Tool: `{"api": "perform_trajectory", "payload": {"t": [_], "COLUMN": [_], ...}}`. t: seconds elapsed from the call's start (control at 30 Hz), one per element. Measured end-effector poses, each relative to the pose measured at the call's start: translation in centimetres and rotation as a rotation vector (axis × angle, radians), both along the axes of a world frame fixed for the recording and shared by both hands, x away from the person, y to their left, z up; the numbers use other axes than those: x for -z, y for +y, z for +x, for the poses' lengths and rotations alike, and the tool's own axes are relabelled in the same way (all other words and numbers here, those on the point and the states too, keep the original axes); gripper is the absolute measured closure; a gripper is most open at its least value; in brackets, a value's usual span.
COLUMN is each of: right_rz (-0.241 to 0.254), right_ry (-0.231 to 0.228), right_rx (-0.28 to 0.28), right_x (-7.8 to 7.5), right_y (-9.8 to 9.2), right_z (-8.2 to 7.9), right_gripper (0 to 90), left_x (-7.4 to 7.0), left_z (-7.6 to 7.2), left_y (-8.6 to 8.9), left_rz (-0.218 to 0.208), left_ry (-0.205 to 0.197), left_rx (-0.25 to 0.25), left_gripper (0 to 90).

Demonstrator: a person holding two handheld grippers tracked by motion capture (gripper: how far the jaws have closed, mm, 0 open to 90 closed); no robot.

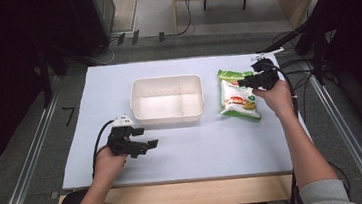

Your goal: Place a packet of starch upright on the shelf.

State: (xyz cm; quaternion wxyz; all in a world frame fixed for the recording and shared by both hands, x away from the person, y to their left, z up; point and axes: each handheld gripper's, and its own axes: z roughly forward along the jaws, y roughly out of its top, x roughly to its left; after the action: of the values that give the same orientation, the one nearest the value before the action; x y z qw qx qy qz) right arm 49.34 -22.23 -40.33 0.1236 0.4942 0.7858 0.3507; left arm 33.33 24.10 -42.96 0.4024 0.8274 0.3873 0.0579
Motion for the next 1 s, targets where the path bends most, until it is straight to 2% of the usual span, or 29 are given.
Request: {"api": "perform_trajectory", "payload": {"t": [0.13, 0.23, 0.27, 0.5, 0.63, 0.7, 0.77, 0.83, 0.9, 1.0], "right_rz": [0.013, -0.009, 0.001, -0.018, -0.054, -0.053, -0.042, 0.002, 0.012, 0.052], "right_ry": [0.008, 0.027, 0.033, 0.096, 0.106, 0.116, 0.130, 0.148, 0.153, 0.188], "right_rx": [0.034, 0.057, 0.071, 0.118, 0.146, 0.154, 0.168, 0.189, 0.189, 0.199], "right_x": [0.5, 1.0, 1.3, 3.6, 4.6, 5.0, 5.6, 5.9, 6.0, 6.1], "right_y": [-1.3, -1.8, -2.1, -3.1, -3.1, -3.3, -3.3, -3.6, -3.7, -4.0], "right_z": [1.1, 2.1, 2.4, 4.2, 4.8, 5.1, 5.3, 5.5, 5.5, 5.5], "right_gripper": [62.1, 61.6, 61.3, 58.6, 54.3, 51.1, 48.0, 46.8, 46.3, 45.0], "left_x": [0.0, 0.1, 0.1, 0.1, 0.1, 0.2, 0.2, 0.2, 0.2, 0.2], "left_z": [-0.2, -0.4, -0.5, -1.1, -1.4, -1.5, -1.6, -1.6, -1.6, -1.6], "left_y": [0.4, 0.6, 0.6, 1.2, 1.4, 1.5, 1.5, 1.6, 1.6, 1.5], "left_rz": [0.004, 0.009, 0.011, 0.020, 0.035, 0.031, 0.033, 0.033, 0.032, 0.033], "left_ry": [0.003, -0.002, -0.002, -0.007, -0.013, -0.016, -0.014, -0.016, -0.017, -0.018], "left_rx": [-0.013, -0.034, -0.037, -0.052, -0.064, -0.068, -0.072, -0.074, -0.074, -0.075], "left_gripper": [22.0, 22.0, 22.0, 22.0, 22.0, 22.0, 22.0, 22.0, 22.0, 22.0]}}
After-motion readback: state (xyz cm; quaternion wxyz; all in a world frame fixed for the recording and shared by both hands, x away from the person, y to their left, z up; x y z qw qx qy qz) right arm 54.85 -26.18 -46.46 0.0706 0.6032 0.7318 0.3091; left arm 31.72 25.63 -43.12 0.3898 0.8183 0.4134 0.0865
